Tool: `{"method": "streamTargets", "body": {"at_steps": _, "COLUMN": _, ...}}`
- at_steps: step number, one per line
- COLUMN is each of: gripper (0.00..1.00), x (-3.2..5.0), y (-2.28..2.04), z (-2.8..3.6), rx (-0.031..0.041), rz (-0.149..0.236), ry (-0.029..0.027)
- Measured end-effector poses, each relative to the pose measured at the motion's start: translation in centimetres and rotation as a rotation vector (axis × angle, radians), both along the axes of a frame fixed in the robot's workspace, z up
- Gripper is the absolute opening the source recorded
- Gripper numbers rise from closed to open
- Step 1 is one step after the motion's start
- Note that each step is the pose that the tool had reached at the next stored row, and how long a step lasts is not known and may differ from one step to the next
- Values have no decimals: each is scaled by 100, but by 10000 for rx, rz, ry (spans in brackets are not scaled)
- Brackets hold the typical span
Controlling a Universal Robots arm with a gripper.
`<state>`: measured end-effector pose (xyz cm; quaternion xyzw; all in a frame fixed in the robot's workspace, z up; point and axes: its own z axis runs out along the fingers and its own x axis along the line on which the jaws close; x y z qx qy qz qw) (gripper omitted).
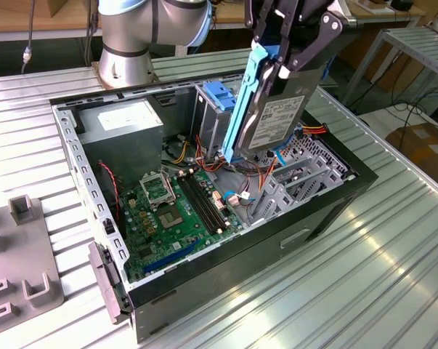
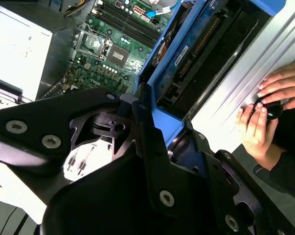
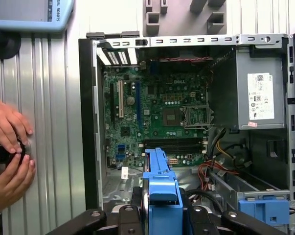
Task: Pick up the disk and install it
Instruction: 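Insert the disk into the insertion slot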
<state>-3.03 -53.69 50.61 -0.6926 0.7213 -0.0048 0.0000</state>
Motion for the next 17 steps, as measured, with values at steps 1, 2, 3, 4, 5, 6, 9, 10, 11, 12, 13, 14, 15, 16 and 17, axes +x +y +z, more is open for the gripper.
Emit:
{"method": "streamTargets", "body": {"at_steps": 1, "gripper": 37, "x": 3, "y": -15, "z": 0, "rx": 0, "rz": 0, "ry": 0}}
{"method": "streamTargets", "body": {"at_steps": 2, "gripper": 37, "x": 6, "y": -36, "z": -1, "rx": -1, "rz": 0, "ry": 0}}
{"method": "streamTargets", "body": {"at_steps": 3, "gripper": 37, "x": 9, "y": -54, "z": -1, "rx": -1, "rz": 0, "ry": 0}}
{"method": "streamTargets", "body": {"at_steps": 4, "gripper": 37, "x": 13, "y": -69, "z": -2, "rx": -2, "rz": 0, "ry": 0}}
{"method": "streamTargets", "body": {"at_steps": 5, "gripper": 37, "x": 16, "y": -84, "z": -3, "rx": -2, "rz": 0, "ry": 1}}
{"method": "streamTargets", "body": {"at_steps": 6, "gripper": 37, "x": 19, "y": -97, "z": -4, "rx": -2, "rz": 0, "ry": 0}}
{"method": "streamTargets", "body": {"at_steps": 9, "gripper": 37, "x": 28, "y": -139, "z": -5, "rx": -7, "rz": 0, "ry": 0}}
{"method": "streamTargets", "body": {"at_steps": 10, "gripper": 37, "x": 28, "y": -146, "z": -5, "rx": -12, "rz": -1, "ry": 0}}
{"method": "streamTargets", "body": {"at_steps": 11, "gripper": 37, "x": 28, "y": -148, "z": -5, "rx": -17, "rz": -1, "ry": 0}}
{"method": "streamTargets", "body": {"at_steps": 12, "gripper": 37, "x": 29, "y": -149, "z": -5, "rx": -19, "rz": -1, "ry": 0}}
{"method": "streamTargets", "body": {"at_steps": 13, "gripper": 37, "x": 29, "y": -149, "z": -5, "rx": -19, "rz": 0, "ry": 0}}
{"method": "streamTargets", "body": {"at_steps": 14, "gripper": 37, "x": 29, "y": -150, "z": -5, "rx": -19, "rz": 0, "ry": 0}}
{"method": "streamTargets", "body": {"at_steps": 15, "gripper": 37, "x": 29, "y": -150, "z": -5, "rx": -18, "rz": 0, "ry": 0}}
{"method": "streamTargets", "body": {"at_steps": 16, "gripper": 37, "x": 29, "y": -150, "z": -5, "rx": -19, "rz": 0, "ry": 0}}
{"method": "streamTargets", "body": {"at_steps": 17, "gripper": 37, "x": 29, "y": -150, "z": -5, "rx": -19, "rz": 0, "ry": 0}}
